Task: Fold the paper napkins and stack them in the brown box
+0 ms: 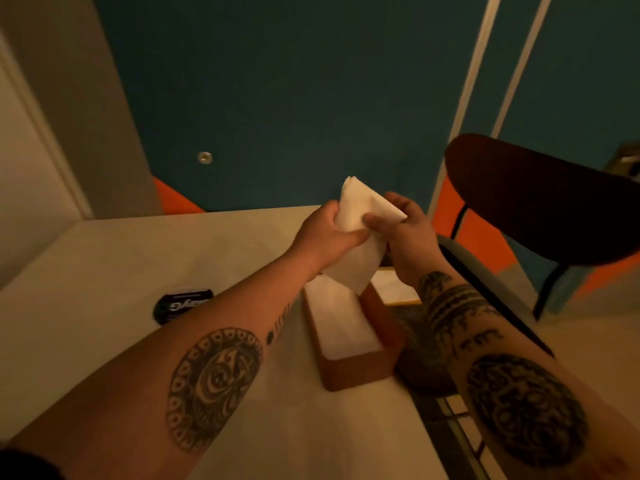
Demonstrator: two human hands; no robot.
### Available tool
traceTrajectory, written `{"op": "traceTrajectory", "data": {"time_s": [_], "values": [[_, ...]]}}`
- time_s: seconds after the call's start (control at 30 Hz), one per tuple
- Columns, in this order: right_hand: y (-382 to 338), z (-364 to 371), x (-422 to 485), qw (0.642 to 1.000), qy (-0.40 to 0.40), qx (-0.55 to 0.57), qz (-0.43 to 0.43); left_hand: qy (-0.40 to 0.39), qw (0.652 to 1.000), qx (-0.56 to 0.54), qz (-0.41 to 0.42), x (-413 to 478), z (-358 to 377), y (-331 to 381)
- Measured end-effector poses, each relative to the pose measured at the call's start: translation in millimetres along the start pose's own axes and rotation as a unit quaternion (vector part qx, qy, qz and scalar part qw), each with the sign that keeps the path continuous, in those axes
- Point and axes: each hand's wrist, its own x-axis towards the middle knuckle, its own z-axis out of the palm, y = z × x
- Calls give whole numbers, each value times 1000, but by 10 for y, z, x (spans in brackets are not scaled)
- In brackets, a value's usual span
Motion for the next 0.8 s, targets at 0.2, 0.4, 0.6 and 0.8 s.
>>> {"op": "traceTrajectory", "data": {"time_s": [0.2,0.4,0.6,0.8], "values": [[222,1077,-184,997,-72,-11,29,50,996,-60,-38,-261,-1024,-519],[701,2072,-492,996,-43,-64,53,102,987,-87,-88,-596,-1730,-1224],[1189,2695,-805,994,-51,-91,15,131,977,-107,-128,-833,-2093,-1857],[1541,2986,-994,994,-29,-106,16,106,974,-130,-154,-960,-2161,-2234]]}}
